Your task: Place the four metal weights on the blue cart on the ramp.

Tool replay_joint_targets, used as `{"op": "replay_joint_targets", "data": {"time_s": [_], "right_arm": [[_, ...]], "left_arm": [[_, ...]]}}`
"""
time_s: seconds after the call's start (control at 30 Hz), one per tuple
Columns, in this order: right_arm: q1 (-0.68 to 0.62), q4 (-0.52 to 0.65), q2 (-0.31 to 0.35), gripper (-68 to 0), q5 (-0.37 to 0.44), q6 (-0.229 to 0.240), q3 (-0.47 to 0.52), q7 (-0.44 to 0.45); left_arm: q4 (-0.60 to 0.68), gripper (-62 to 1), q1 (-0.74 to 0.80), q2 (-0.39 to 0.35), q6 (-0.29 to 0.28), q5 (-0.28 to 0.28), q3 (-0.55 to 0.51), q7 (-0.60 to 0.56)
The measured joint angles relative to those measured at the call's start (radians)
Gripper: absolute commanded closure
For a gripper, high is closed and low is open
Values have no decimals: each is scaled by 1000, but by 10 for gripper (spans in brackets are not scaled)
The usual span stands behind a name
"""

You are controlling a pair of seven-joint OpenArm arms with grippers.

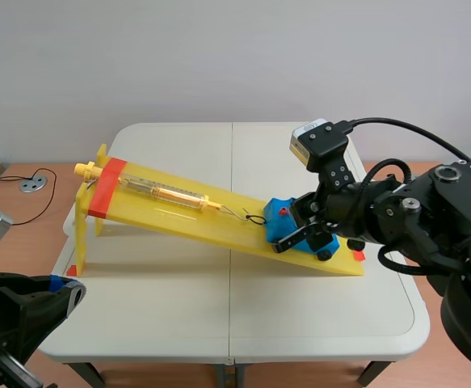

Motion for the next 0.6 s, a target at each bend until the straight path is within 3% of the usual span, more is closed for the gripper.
{"op": "replay_joint_targets", "data": {"time_s": [0.27, 0.43, 0.6], "right_arm": [[-4, 18, 3, -220, 30, 0, 6, -21], [-52, 141, 45, -220, 142, 16, 72, -62], [-150, 271, 116, -218, 264, 63, 222, -84]], "left_arm": [[0, -34, 0, 0, 0, 0, 0, 0], [0, -34, -1, 0, -13, 0, 0, 1], [0, -34, -39, 6, -49, 31, 0, 30]]}}
